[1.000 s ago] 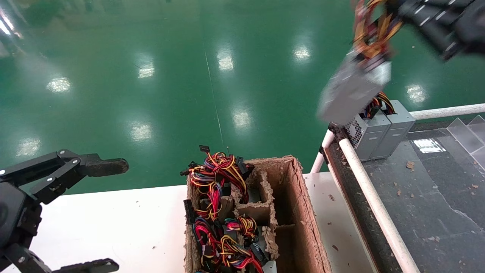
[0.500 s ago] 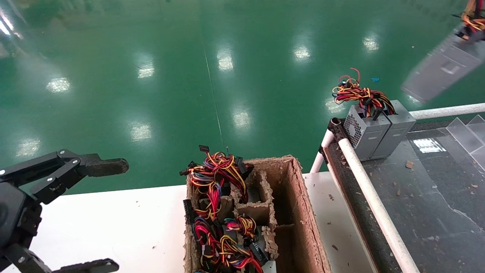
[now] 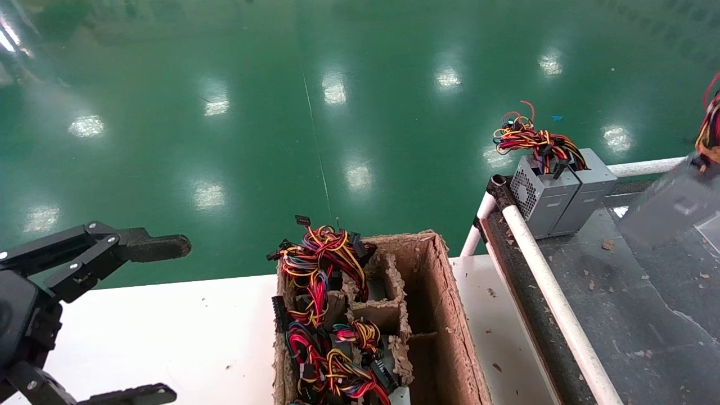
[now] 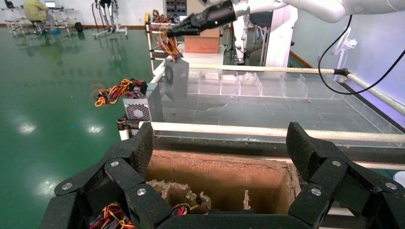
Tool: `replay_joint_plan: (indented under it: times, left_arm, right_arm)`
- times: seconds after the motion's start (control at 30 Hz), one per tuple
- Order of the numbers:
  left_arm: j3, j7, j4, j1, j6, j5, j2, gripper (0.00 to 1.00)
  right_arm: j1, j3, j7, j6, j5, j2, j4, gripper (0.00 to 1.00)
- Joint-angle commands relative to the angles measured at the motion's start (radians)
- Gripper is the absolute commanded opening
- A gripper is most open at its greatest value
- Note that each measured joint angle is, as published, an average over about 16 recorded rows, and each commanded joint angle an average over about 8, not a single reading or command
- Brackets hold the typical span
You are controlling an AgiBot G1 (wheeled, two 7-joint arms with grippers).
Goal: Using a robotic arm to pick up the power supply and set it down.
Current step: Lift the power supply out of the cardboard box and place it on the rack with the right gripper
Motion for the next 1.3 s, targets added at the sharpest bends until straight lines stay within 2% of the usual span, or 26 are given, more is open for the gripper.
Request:
replay_joint_plan:
  times: [0.03, 0.27, 0.87, 0.9, 0.93, 1.13, 1.17, 1.2, 1.3]
  left_arm:
    - [0.0, 0.0, 0.0, 0.0, 0.0, 0.0, 0.0, 1.0]
    - [0.001, 0.0, 0.0, 0.0, 0.0, 0.0, 0.0, 1.0]
    - [0.002, 0.001, 0.0, -0.001, -0.001, -0.001, -0.001, 1.0]
    - [0.002, 0.001, 0.0, -0.001, -0.001, -0.001, -0.001, 1.0]
    - [0.003, 0.001, 0.0, -0.001, -0.001, -0.001, -0.001, 1.0]
    - [0.003, 0.002, 0.0, -0.001, -0.001, -0.002, -0.001, 1.0]
    - [0.003, 0.002, 0.0, -0.001, -0.001, -0.002, -0.001, 1.0]
    - [0.003, 0.002, 0.0, -0.001, -0.001, -0.002, -0.001, 1.0]
    - [0.003, 0.002, 0.0, -0.001, -0.001, -0.002, -0.001, 1.0]
  right_arm:
    - [-0.006, -0.007, -0.006, -0.02, -0.005, 0.001, -0.031, 0.0]
    - [0.027, -0.031, -0.033, -0.017, -0.039, -0.063, -0.106, 0.0]
    - [0.194, -0.095, -0.125, 0.094, -0.152, -0.267, -0.241, 0.0]
    - [0.2, -0.097, -0.129, 0.098, -0.155, -0.276, -0.25, 0.02]
    - [0.206, -0.099, -0.133, 0.101, -0.158, -0.284, -0.26, 0.11]
    - [0.237, -0.11, -0.155, 0.113, -0.176, -0.322, -0.319, 0.86]
    - [0.242, -0.111, -0.158, 0.113, -0.178, -0.326, -0.328, 0.96]
    - [0.246, -0.113, -0.161, 0.113, -0.181, -0.329, -0.337, 1.0]
    - [0.256, -0.118, -0.169, 0.109, -0.188, -0.336, -0.361, 1.0]
